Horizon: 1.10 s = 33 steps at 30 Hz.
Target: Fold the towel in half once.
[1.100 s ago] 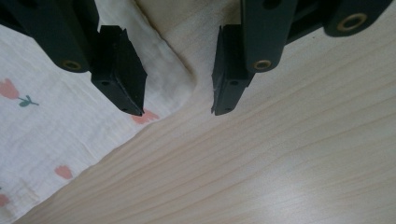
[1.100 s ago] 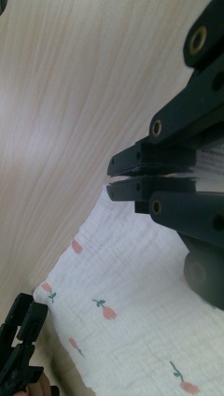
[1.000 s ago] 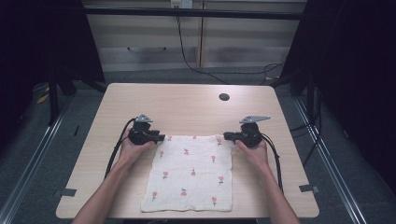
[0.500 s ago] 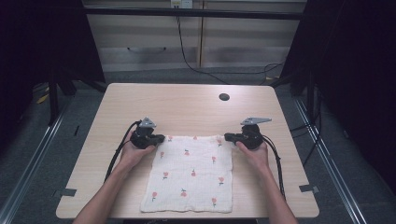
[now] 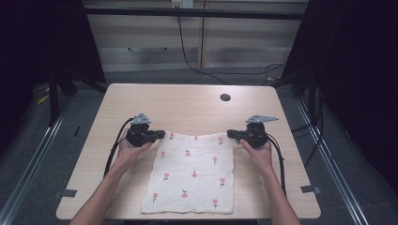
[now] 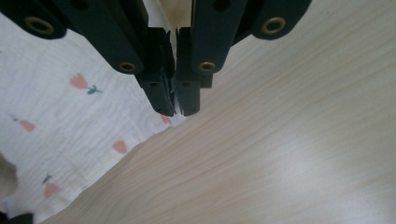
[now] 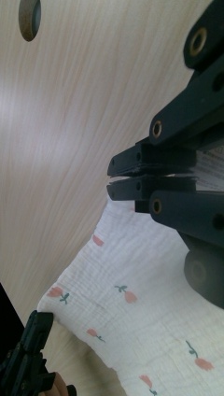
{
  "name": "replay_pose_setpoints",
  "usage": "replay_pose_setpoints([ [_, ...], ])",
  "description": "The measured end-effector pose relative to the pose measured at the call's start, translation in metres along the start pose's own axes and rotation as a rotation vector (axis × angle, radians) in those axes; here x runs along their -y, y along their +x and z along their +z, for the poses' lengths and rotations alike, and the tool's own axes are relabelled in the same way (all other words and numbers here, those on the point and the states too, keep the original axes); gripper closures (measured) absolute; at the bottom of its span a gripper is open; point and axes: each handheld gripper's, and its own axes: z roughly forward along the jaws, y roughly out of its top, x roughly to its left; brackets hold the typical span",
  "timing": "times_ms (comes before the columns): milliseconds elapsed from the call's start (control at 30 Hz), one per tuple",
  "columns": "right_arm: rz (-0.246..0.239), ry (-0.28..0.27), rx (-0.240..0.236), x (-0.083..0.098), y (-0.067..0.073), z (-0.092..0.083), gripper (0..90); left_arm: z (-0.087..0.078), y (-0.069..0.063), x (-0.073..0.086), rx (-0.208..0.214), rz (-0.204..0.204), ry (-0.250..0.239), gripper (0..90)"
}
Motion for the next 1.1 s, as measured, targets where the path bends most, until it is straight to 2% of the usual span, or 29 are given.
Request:
replay_pose_setpoints([
  [267, -0.02, -0.053, -0.006, -0.014, 0.005, -0.012, 87.2, -0.016, -0.002, -0.01, -0.003, -0.004, -0.064, 86.5],
  [333, -0.02, -0.084, -0.005, -0.021, 0.004, -0.019, 87.2, -0.022, -0.008, -0.014, -0.017, -0.016, -0.105, 86.6],
  [367, -0.02, -0.084, -0.005, -0.021, 0.004, -0.019, 87.2, -0.022, -0.008, -0.014, -0.017, -0.016, -0.105, 86.7],
  [500, -0.025, -0.074, 0.006, -0.03, 0.005, -0.018, 87.4, -0.024, -0.016, -0.023, -0.004, 0.004, -0.123, 86.6],
  [633, -0.039, -0.119, 0.012, -0.046, 0.006, -0.026, 87.4, -0.036, -0.014, -0.038, -0.02, 0.01, -0.152, 86.7],
  [733, -0.054, -0.133, 0.014, -0.056, 0.008, -0.032, 87.4, -0.041, -0.014, -0.044, -0.025, 0.022, -0.158, 86.7],
  [833, -0.062, -0.135, 0.014, -0.062, 0.011, -0.036, 87.5, -0.047, -0.016, -0.053, -0.057, 0.04, -0.169, 86.7],
  [900, -0.076, -0.148, 0.015, -0.069, 0.013, -0.042, 87.5, -0.051, -0.017, -0.058, -0.041, 0.037, -0.194, 86.7],
  [1033, -0.082, -0.153, 0.011, -0.069, 0.013, -0.045, 87.6, -0.05, -0.021, -0.055, -0.046, 0.068, -0.174, 86.7],
  [1100, -0.099, -0.138, 0.003, -0.062, 0.013, -0.045, 87.6, -0.046, -0.02, -0.048, -0.049, 0.062, -0.156, 86.7],
])
